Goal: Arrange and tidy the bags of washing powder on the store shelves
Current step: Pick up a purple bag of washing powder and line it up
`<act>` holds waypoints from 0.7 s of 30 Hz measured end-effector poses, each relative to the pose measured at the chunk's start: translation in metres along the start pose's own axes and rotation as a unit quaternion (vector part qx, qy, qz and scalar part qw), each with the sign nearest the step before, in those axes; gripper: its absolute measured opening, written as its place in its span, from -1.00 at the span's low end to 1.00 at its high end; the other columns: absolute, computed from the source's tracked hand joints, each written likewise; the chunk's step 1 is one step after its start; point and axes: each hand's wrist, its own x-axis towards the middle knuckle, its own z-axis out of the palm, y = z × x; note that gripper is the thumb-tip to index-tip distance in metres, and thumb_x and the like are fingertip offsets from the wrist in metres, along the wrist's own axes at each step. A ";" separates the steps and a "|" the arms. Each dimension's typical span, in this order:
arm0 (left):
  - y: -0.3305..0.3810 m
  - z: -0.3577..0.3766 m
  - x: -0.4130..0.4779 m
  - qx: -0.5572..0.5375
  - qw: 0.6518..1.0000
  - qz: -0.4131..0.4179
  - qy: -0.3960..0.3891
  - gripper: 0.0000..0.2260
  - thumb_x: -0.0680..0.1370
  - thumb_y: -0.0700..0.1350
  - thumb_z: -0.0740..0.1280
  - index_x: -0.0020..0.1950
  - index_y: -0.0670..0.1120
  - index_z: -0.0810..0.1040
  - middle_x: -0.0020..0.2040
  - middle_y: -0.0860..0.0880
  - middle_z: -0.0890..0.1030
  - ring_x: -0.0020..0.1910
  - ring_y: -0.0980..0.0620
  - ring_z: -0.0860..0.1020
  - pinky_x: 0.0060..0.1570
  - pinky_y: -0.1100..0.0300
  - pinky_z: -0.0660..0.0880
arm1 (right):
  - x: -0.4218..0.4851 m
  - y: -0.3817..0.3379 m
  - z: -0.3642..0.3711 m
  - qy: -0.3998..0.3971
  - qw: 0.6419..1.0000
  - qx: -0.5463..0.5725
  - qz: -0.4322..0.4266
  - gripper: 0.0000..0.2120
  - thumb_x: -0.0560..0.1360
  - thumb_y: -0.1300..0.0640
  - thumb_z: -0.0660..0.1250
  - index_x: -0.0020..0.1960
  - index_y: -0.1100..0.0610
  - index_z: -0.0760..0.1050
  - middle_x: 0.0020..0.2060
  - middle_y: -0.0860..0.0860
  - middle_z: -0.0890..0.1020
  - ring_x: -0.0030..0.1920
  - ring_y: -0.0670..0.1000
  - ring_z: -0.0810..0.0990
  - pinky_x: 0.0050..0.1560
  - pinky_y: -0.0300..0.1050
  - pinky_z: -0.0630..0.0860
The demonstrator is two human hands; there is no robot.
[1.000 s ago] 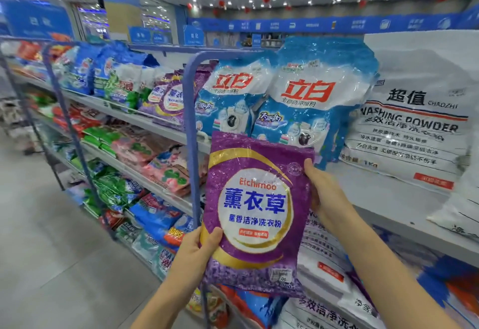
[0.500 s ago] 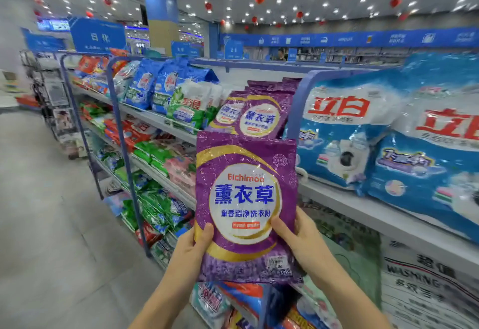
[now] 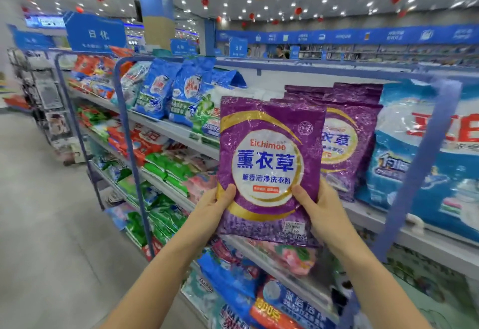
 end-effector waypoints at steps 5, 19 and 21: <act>0.018 -0.018 0.078 0.019 0.999 0.039 -0.014 -0.63 0.45 0.19 0.27 0.15 0.05 0.59 0.06 0.02 0.69 0.05 0.03 0.65 -0.08 0.26 0.57 | 0.063 0.006 0.009 0.056 0.998 -0.021 -0.019 -0.62 0.44 -0.12 0.27 0.23 -0.07 0.44 0.05 -0.24 0.64 0.07 -0.23 0.60 0.04 -0.30 0.51; 0.035 -0.033 0.247 -0.001 0.993 0.108 -0.045 -0.88 0.61 -0.07 0.23 0.05 0.09 0.55 -0.09 0.13 0.70 -0.05 0.15 0.66 -0.14 0.35 0.55 | 0.188 0.015 0.018 0.179 0.978 -0.106 -0.025 -0.70 0.53 0.01 0.30 0.25 -0.01 0.44 0.07 -0.24 0.60 0.10 -0.25 0.55 0.08 -0.28 0.46; 0.032 -0.035 0.262 -0.005 0.994 0.096 -0.054 -0.88 0.61 -0.05 0.22 0.05 0.11 0.54 -0.09 0.17 0.69 -0.05 0.16 0.65 -0.16 0.34 0.56 | 0.194 0.019 0.024 0.193 0.974 -0.120 -0.012 -0.67 0.54 0.02 0.28 0.29 0.02 0.41 0.12 -0.20 0.58 0.15 -0.22 0.53 0.13 -0.25 0.44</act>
